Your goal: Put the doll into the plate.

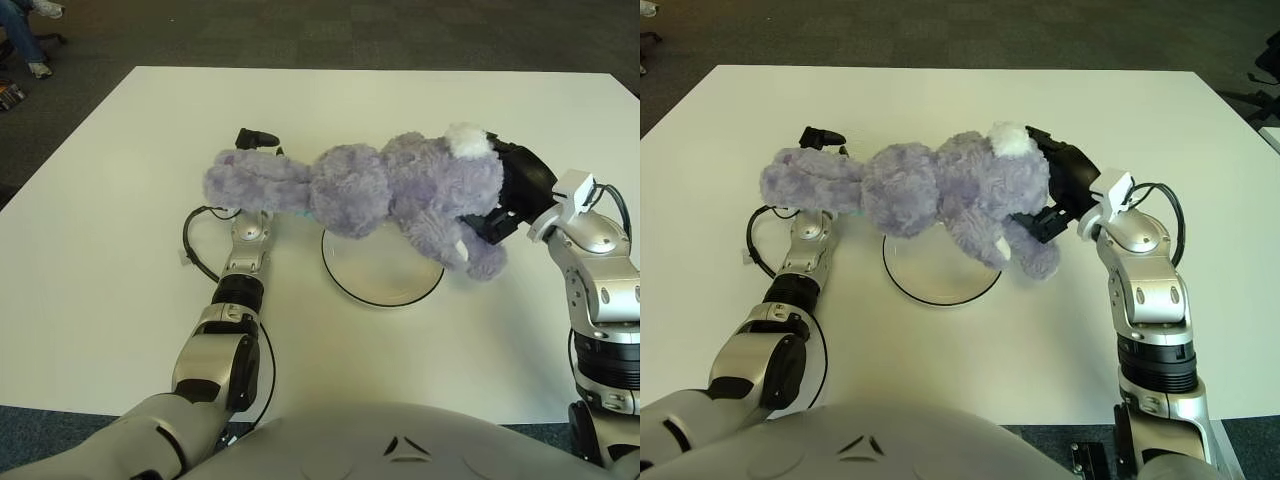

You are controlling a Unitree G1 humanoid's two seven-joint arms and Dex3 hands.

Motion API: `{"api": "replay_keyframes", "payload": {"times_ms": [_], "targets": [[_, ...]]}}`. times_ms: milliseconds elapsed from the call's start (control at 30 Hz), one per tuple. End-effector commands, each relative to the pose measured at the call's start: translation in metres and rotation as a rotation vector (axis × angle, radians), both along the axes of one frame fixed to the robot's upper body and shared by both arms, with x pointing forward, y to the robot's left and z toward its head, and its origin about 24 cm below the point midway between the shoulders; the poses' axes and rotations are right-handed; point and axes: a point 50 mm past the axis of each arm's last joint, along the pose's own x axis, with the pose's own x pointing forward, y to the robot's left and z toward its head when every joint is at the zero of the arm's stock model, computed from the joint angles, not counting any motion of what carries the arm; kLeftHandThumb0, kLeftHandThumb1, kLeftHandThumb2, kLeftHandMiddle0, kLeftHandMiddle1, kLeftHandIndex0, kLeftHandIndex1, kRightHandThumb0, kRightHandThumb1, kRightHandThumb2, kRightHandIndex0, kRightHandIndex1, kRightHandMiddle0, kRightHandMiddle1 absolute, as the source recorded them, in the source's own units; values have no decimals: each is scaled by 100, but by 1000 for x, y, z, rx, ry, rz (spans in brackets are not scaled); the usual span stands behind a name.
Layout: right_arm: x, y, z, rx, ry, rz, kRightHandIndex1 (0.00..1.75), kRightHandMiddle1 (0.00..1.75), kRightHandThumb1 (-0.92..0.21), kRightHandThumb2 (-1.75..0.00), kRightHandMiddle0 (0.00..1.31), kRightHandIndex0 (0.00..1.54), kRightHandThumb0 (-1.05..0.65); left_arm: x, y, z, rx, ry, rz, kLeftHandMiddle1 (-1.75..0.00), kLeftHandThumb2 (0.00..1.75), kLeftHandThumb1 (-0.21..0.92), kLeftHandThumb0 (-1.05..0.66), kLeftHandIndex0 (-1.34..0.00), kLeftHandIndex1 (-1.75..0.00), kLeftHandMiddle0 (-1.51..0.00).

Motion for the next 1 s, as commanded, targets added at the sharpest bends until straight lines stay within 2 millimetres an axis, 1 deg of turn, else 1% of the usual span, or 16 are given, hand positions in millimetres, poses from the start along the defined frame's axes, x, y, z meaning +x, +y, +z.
{"api": "replay_keyframes", "payload": {"times_ms": [0,133,200,333,467,567,667,967], "targets": [[-3,1,3,-26,-24,22,175,154,5,-165,80,83,-1,-7,0,-15,3,51,-10,-175,105,53,-42,-45,-175,-109],[-3,3,3,-13,-21,38,175,145,5,-163,84,83,-1,-7,0,-15,3,47,-15,-175,105,53,-42,-45,-175,-109],[-3,4,3,-7,-16,42,175,143,5,-162,85,84,-1,-7,-1,-15,5,47,-17,-175,105,53,-42,-45,-175,-109],[-3,6,4,-1,-8,46,175,146,4,-162,83,84,-1,-7,-2,-15,3,48,-21,-175,105,52,-42,-45,-175,-108],[-2,8,5,-4,-14,51,175,144,5,-162,83,85,-1,-7,-2,-14,-1,47,-23,-175,105,52,-42,-45,-175,-108],[0,10,6,-8,-24,56,175,153,6,-167,79,86,-1,-7,-4,-14,-4,42,-30,-175,107,51,-42,-46,-175,-109],[2,13,7,-7,-32,64,175,153,6,-166,79,86,0,-7,-5,-14,-4,41,-33,-175,107,51,-42,-46,-175,-109],[10,25,13,-2,-79,123,175,143,6,-163,84,87,-1,-9,-9,-14,5,30,-41,-175,108,50,-42,-47,-175,-109]]}}
